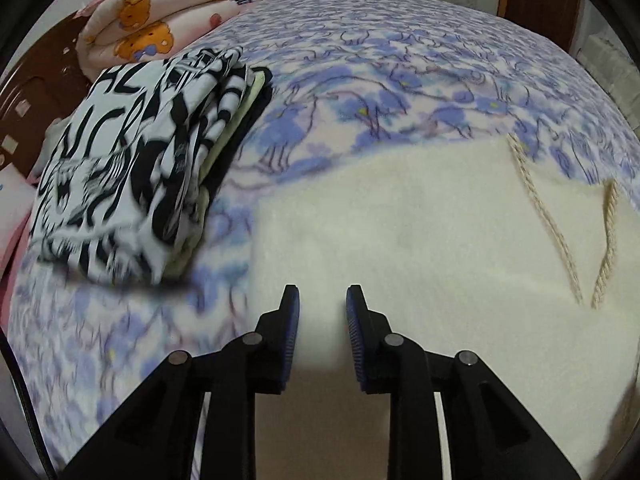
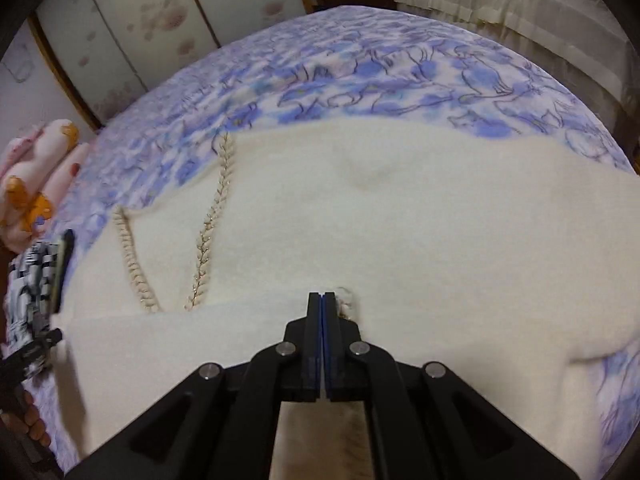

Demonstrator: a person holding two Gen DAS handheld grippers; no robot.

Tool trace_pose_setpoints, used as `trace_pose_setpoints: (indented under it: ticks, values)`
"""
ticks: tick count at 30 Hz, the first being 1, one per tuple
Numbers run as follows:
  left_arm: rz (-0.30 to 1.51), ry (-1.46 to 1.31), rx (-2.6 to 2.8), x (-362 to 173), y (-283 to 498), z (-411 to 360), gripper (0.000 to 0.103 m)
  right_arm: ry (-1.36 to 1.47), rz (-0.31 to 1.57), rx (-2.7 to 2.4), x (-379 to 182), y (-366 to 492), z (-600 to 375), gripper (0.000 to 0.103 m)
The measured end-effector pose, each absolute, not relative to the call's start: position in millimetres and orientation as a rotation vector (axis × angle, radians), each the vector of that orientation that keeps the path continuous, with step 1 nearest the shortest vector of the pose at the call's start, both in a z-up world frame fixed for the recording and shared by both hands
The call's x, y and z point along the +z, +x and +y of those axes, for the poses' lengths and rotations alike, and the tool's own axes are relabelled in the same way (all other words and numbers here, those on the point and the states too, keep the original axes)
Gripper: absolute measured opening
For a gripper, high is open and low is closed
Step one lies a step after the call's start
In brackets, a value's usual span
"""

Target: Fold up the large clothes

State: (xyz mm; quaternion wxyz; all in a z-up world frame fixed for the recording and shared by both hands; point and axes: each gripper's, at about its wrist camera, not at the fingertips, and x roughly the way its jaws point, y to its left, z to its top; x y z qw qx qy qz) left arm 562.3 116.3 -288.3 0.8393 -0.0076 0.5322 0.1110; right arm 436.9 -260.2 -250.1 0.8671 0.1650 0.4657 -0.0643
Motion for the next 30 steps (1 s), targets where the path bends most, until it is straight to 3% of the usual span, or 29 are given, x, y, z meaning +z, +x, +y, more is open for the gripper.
trace_pose_setpoints:
  ticks: [4, 15, 18, 20, 30]
  values:
    - [1.141, -0.075, 0.254, -278, 501, 80, 0.056, 0.324, 1.004, -0.155, -239, 400, -293, 0.002]
    - [1.327, -0.096, 0.061, -264, 371, -114, 0.064, 0.452, 1.156, -0.131, -251, 285, -413, 0.004]
    - [1.373, -0.054, -0.033, -264, 350, -171, 0.064, 0.510, 1.170, -0.144, -253, 258, -458, 0.018]
    - [1.396, -0.018, -0.104, -263, 337, -212, 0.064, 0.566, 1.157, -0.163, -254, 243, -489, 0.026]
    - [1.456, 0.125, -0.301, -255, 301, -356, 0.066, 0.979, 0.959, -0.319, -265, 199, -633, 0.026]
